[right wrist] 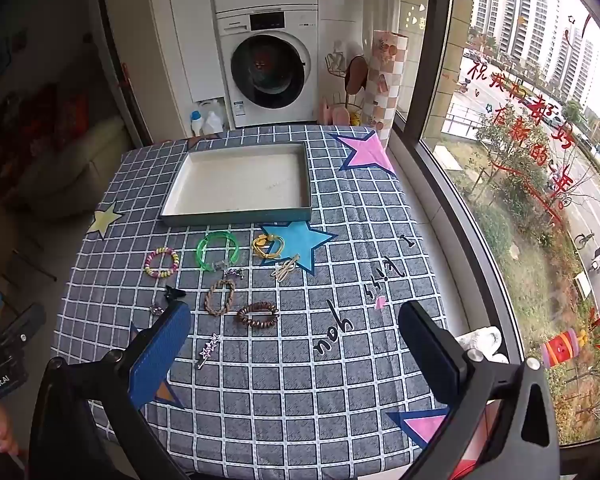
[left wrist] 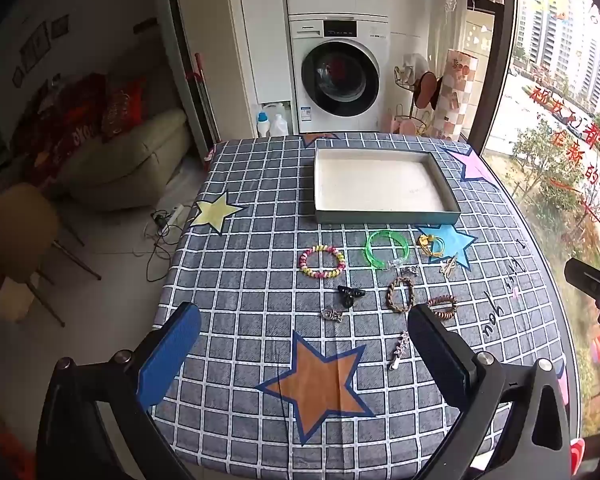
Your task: Organize jewelry
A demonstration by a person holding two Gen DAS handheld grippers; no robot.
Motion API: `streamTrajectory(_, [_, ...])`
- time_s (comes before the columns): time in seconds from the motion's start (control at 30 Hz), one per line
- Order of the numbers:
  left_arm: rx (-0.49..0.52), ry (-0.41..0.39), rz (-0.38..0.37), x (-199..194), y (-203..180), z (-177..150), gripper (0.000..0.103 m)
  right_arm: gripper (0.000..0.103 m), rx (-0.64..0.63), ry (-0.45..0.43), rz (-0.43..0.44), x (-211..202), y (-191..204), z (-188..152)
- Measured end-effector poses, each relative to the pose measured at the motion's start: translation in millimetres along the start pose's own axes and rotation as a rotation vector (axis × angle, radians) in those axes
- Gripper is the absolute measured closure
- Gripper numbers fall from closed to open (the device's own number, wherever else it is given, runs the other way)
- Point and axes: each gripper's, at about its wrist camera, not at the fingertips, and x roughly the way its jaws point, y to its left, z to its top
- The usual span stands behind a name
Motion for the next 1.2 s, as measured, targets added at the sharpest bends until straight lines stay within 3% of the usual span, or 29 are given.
streamTrajectory(1.2, [0.005, -0.003, 0.000, 8.6, -2.9, -0.2, 0.000, 0.000, 0.007, 0.013, -0.003, 4.7, 1.1, 4.8])
